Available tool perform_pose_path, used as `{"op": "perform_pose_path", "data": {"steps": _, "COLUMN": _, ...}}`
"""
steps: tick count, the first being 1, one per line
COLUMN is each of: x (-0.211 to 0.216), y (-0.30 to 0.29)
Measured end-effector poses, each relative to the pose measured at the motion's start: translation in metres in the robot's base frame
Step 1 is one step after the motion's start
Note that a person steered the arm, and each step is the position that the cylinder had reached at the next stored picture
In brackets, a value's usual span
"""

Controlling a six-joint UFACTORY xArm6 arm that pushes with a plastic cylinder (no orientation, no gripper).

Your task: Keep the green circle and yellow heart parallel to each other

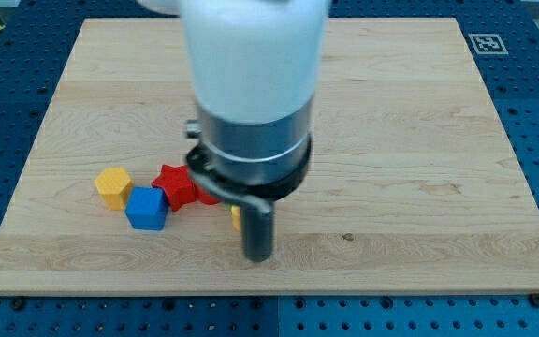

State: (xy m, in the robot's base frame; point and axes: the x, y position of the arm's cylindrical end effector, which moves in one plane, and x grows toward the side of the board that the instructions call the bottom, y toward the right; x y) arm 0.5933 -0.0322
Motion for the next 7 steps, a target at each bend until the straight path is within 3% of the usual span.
{"op": "perform_pose_path", "data": {"steps": 2, "x": -0.011, "y": -0.003}}
{"op": "perform_pose_path", "data": {"steps": 7, "x": -0.04, "y": 0.101}}
